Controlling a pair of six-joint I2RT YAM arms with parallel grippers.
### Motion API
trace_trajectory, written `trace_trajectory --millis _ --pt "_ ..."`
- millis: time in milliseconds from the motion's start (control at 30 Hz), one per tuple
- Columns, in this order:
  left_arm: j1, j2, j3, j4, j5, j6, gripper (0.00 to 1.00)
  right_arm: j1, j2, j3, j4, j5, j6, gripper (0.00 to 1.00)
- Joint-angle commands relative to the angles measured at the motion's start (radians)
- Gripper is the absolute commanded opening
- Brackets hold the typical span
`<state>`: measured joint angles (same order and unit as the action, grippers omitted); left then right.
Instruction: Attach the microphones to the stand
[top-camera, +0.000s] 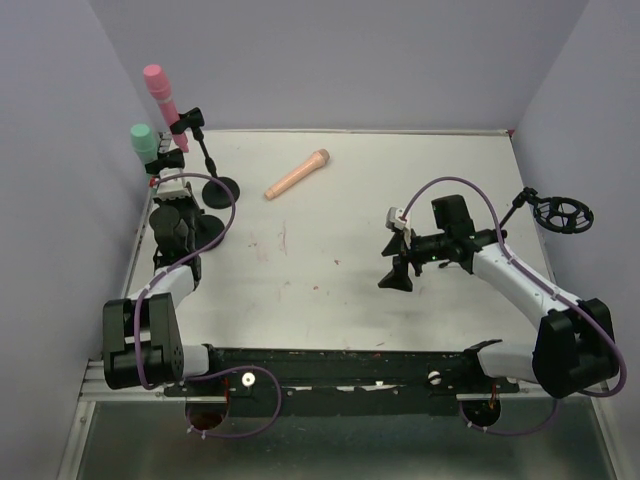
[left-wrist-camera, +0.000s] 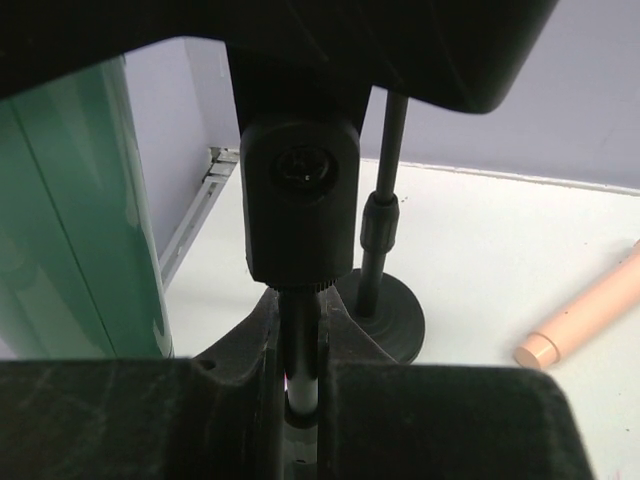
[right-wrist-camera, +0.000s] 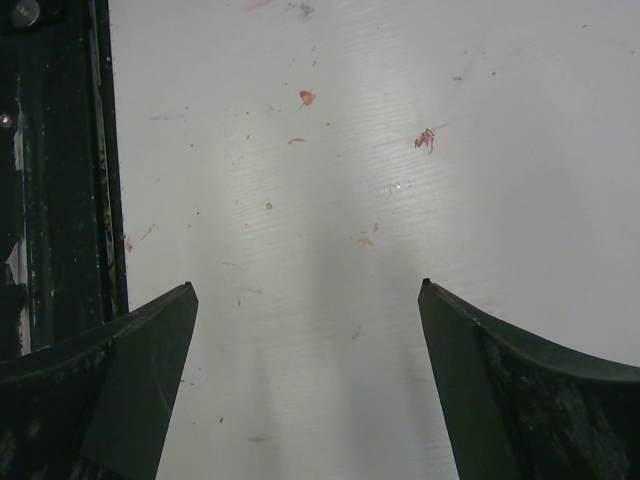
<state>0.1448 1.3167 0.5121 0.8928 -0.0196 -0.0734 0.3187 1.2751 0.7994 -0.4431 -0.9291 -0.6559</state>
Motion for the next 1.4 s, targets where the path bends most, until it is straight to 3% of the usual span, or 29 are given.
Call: trace_trajectory --millis 0,267,500,733,867,1200,1300,1367 --pt "0.004 0.009 0.036 0.133 0.064 -0.016 0.0 -0.004 0.02 0.027 -0.009 -0.017 -0.014 1.0" --pt "0.004 0.024 0.02 0.091 0.095 -0.016 0.01 -0.006 0.024 0.026 -0.011 -0.016 -0.016 1.0" --pt "0.004 -0.03 -0.02 0.072 0.087 -0.02 0.48 -0.004 0.02 0.027 -0.014 -0.016 -0.016 1.0" --pt "0.004 -0.14 -0.056 0.002 0.07 -0.051 0.69 -0.004 0.001 0.024 -0.016 -0.013 -0.017 1.0" --pt "0.004 -0.226 -0.09 -0.066 0.066 -0.094 0.78 -0.004 -0.01 0.024 -0.017 -0.01 -0.021 1.0" --pt "0.004 -0.488 -0.106 -0.386 0.082 -0.192 0.79 -0.009 -0.039 0.024 -0.022 0.0 -0.027 1.0" --pt "0.004 -0.598 -0.086 -0.535 0.121 -0.221 0.84 -0.015 -0.052 0.026 -0.035 -0.01 -0.04 1.0" --pt "0.004 -0.671 -0.06 -0.656 0.151 -0.264 0.93 -0.023 -0.063 0.032 -0.049 -0.011 -0.054 1.0"
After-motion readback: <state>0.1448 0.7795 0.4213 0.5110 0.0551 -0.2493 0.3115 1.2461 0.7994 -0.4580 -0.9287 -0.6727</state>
